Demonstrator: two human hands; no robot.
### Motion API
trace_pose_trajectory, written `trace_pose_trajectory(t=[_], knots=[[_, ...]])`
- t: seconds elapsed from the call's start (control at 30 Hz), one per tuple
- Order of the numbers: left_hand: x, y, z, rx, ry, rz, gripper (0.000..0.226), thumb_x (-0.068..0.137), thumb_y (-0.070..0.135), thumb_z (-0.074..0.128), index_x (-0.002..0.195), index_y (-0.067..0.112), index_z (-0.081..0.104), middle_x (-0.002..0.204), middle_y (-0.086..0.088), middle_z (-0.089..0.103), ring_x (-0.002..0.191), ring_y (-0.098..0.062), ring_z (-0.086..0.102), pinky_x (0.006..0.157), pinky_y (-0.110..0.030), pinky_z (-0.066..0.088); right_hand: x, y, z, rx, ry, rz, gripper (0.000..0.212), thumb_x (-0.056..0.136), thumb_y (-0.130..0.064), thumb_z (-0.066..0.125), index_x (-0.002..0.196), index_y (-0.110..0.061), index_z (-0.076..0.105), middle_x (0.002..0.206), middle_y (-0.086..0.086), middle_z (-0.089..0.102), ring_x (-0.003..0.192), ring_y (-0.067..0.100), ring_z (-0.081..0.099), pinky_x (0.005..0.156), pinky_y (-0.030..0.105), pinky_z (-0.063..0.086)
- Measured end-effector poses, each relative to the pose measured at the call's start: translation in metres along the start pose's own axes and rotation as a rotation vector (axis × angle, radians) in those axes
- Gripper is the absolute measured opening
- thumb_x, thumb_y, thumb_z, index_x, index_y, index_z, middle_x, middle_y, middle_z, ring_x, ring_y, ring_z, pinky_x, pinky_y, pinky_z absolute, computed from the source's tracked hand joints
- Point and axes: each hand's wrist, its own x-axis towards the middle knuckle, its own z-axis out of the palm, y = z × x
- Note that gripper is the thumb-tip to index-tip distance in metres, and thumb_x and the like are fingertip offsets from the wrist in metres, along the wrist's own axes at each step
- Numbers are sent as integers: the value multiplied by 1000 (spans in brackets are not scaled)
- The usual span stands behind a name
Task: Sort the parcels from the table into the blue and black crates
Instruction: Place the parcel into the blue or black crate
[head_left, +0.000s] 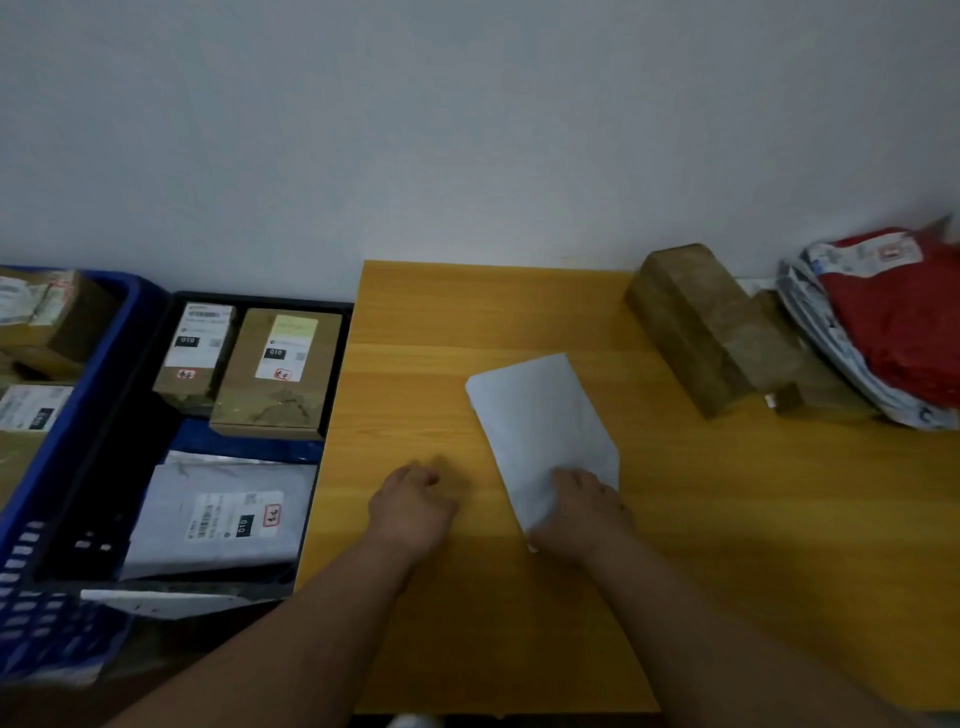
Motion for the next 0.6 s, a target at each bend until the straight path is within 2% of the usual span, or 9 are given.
trace_pose_trajectory(t=[0.17, 0.23, 0.37, 0.47, 0.6], knots=[[0, 1, 11, -4, -10, -48, 45, 95, 28, 57, 138, 15, 50, 154, -6, 31, 138, -27, 36, 111, -42, 35, 5, -8, -3, -120, 77, 6, 102, 71, -72, 61, 149, -26, 16, 148, 15, 26, 132, 43, 34, 107, 49, 33], [2, -3, 12, -15, -5, -67, 46, 95, 29, 58, 138, 16, 50, 153, -6, 33, 136, -28, 38, 110, -44, 36, 8, -14, -3, -170, 104, 20, 98, 71, -74, 59, 146, -27, 18, 142, 15, 30, 127, 43, 38, 106, 50, 33], [6, -9, 11, -27, -13, -100, 47, 94, 29, 58, 139, 16, 49, 152, -7, 35, 134, -29, 40, 109, -44, 38, 15, -24, 2, -260, 117, 4, 81, 82, -62, 57, 143, -26, 19, 134, 16, 34, 121, 42, 44, 105, 53, 31], [5, -10, 12, -41, -34, -118, 48, 94, 30, 58, 139, 17, 49, 152, -6, 36, 134, -29, 41, 109, -45, 38, 17, -24, 3, -285, 144, -24, 67, 91, -42, 55, 145, -22, 22, 133, 15, 38, 118, 39, 51, 105, 51, 33], [5, -6, 7, -57, -29, -108, 47, 94, 29, 57, 139, 18, 48, 151, -6, 36, 133, -30, 41, 108, -45, 39, 16, -12, 2, -346, 216, -93, 42, 94, -20, 47, 135, -18, 41, 132, 12, 45, 113, 31, 58, 110, 49, 31]])
